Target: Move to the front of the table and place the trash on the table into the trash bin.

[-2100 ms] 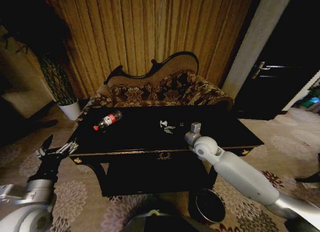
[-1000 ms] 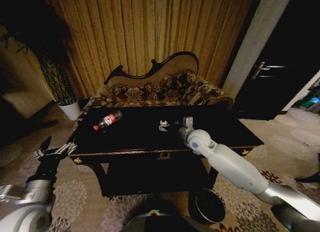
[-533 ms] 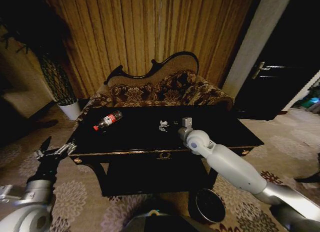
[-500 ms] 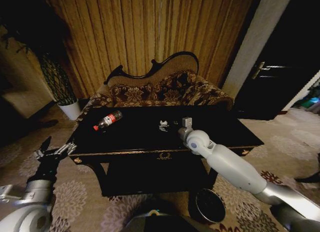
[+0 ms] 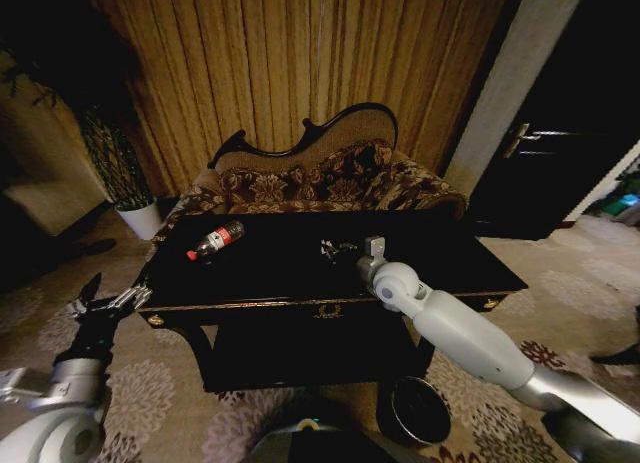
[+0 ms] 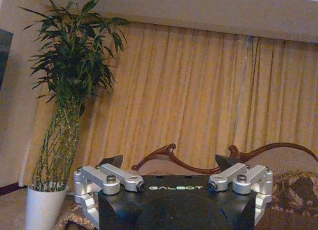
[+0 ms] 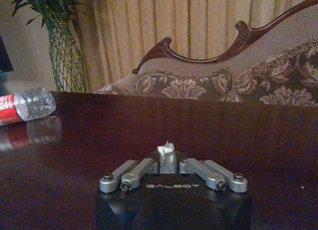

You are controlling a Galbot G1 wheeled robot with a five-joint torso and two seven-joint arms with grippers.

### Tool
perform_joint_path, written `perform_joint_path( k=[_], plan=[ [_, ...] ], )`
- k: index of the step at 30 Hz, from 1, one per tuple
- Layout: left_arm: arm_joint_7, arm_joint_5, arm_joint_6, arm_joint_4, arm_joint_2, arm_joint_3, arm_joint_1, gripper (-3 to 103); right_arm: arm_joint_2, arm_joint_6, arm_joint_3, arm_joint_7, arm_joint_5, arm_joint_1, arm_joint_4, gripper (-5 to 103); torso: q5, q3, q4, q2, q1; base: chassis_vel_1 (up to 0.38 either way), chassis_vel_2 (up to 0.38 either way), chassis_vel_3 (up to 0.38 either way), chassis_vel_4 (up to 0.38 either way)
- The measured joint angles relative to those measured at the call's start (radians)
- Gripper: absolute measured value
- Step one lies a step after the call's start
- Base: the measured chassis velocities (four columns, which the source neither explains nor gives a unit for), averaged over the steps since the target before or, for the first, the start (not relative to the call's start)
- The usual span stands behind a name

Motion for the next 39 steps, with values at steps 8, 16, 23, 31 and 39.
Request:
perform_joint_path(
  k=[8,16,23,31,39],
  plan=[
    [0.000,0.000,0.000,0.002,0.000,0.002,-0.003,100,0.000,0.010,0.008,0.000,0.000,-0.006,0.005,1,0.0000,0.000,0.0000,0.000,0.000,0.000,0.000,0.000,0.000],
    [0.000,-0.002,0.000,0.004,0.001,0.003,-0.006,100,-0.001,0.047,0.062,0.004,-0.002,-0.020,0.020,0,0.0000,0.000,0.0000,0.000,0.000,0.000,0.000,0.000,0.000],
    [0.001,-0.007,0.000,0.006,0.005,0.005,-0.012,100,-0.020,0.097,0.141,0.004,-0.037,-0.060,0.027,0,0.0001,0.000,0.0000,0.000,0.000,0.000,0.000,0.000,0.000],
    [0.007,-0.022,0.000,0.017,0.018,0.007,-0.021,100,-0.063,0.152,0.289,0.005,-0.112,-0.178,0.043,0,0.0001,0.000,-0.0001,0.000,0.000,0.000,0.000,0.000,0.000],
    [0.025,-0.046,0.001,0.040,0.049,-0.002,-0.023,100,-0.124,0.191,0.439,0.002,-0.172,-0.286,0.032,0,0.0000,0.000,-0.0001,0.000,0.000,0.000,0.000,0.000,0.000]
  ],
)
